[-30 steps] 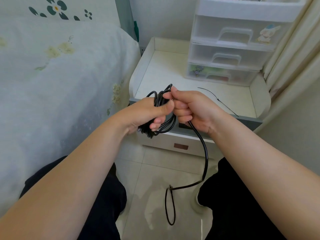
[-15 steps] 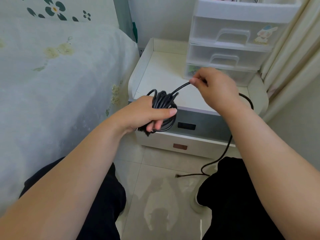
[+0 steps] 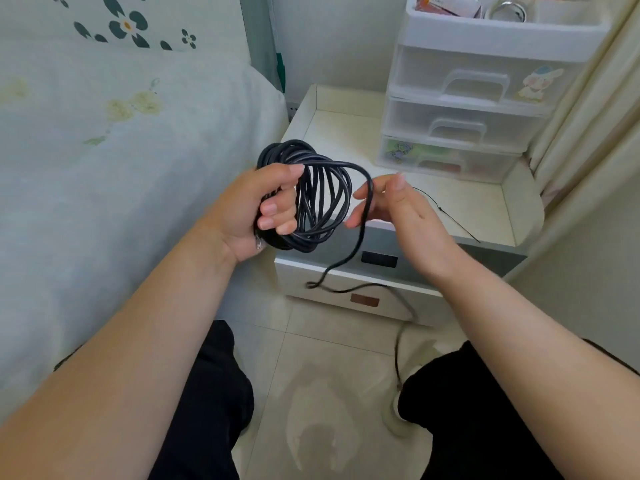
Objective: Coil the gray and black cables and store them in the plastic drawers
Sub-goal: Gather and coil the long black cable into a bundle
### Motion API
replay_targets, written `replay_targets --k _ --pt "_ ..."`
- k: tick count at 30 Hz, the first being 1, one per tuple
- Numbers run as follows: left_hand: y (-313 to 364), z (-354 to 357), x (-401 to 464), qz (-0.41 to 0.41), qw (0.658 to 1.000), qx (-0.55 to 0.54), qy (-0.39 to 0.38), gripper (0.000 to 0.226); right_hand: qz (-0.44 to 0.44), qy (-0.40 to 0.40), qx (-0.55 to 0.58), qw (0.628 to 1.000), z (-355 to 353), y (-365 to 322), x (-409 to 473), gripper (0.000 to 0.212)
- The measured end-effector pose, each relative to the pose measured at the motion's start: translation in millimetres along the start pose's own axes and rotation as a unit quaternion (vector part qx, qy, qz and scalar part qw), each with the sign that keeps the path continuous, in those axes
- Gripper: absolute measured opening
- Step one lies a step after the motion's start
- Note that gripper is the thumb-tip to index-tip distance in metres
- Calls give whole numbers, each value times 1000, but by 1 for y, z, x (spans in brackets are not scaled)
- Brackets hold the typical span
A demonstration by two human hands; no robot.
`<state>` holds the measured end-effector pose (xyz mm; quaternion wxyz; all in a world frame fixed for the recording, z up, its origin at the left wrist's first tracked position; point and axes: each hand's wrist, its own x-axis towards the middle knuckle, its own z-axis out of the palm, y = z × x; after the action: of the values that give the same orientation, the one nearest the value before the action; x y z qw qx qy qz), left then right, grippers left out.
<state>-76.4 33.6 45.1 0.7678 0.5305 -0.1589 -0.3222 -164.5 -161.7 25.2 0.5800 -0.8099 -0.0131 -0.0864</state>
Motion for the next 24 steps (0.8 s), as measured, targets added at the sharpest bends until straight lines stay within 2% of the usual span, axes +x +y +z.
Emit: replay_targets --k 4,6,8,12,16,20,24 --pt "-3 4 1 -6 1000 28 0 31 -20 77 47 996 9 -15 0 28" --pt "-5 5 0 -14 995 91 -33 37 14 125 66 990 5 -14 7 29" --pt "-8 7 -1 -21 986 138 -90 46 40 140 42 988 -2 -10 16 33" --pt "-13 15 -2 -48 973 139 -176 35 43 150 -9 988 -7 0 28 35" --pt "-16 19 -2 -19 977 137 -162 36 48 147 8 988 -6 4 27 35" --pt "-14 17 -2 13 984 122 -128 46 77 116 81 987 -3 11 24 37" --pt "-13 19 -2 -1 990 16 -139 49 126 54 150 979 0 13 22 37"
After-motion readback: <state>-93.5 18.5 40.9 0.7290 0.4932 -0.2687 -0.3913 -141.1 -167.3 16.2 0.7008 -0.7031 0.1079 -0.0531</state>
